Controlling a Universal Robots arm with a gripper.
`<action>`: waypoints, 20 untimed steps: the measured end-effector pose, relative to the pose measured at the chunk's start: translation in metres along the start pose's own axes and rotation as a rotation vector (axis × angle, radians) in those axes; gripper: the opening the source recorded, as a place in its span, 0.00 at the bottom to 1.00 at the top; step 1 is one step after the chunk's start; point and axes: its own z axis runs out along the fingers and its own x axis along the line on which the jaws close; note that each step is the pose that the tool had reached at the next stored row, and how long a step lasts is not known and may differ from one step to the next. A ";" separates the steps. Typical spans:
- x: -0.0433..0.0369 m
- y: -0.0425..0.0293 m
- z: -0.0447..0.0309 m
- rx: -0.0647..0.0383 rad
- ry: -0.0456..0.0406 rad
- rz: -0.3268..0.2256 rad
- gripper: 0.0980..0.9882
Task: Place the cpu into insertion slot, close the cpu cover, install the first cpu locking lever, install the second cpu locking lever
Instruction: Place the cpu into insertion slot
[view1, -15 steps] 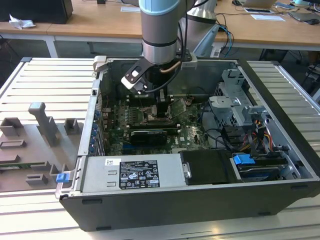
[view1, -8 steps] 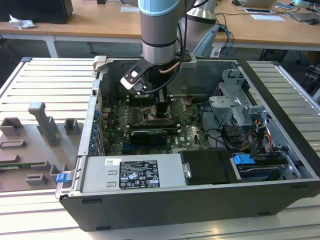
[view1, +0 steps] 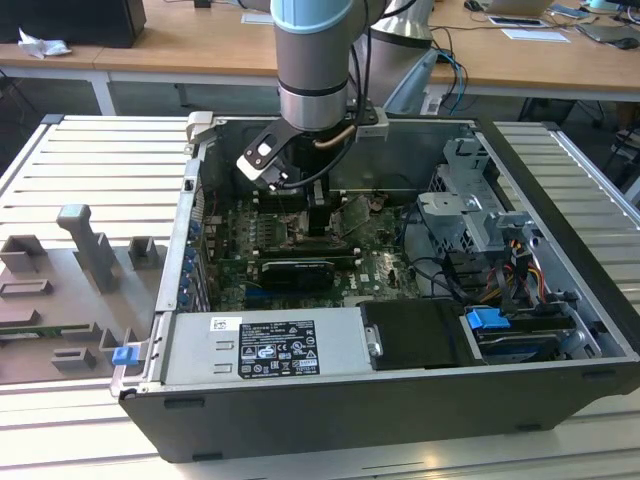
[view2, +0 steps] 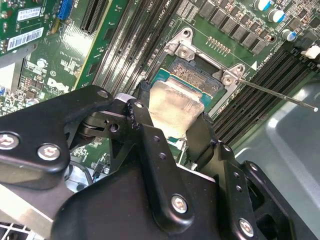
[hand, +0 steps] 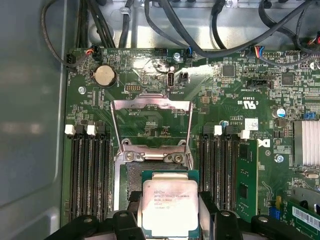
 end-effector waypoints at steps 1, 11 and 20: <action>0.0000 -0.0006 0.0001 0.000 -0.0001 0.000 0.49; 0.0005 -0.0078 0.0013 0.000 0.0000 0.000 0.49; 0.0042 -0.0083 0.0085 0.003 0.0000 0.001 0.49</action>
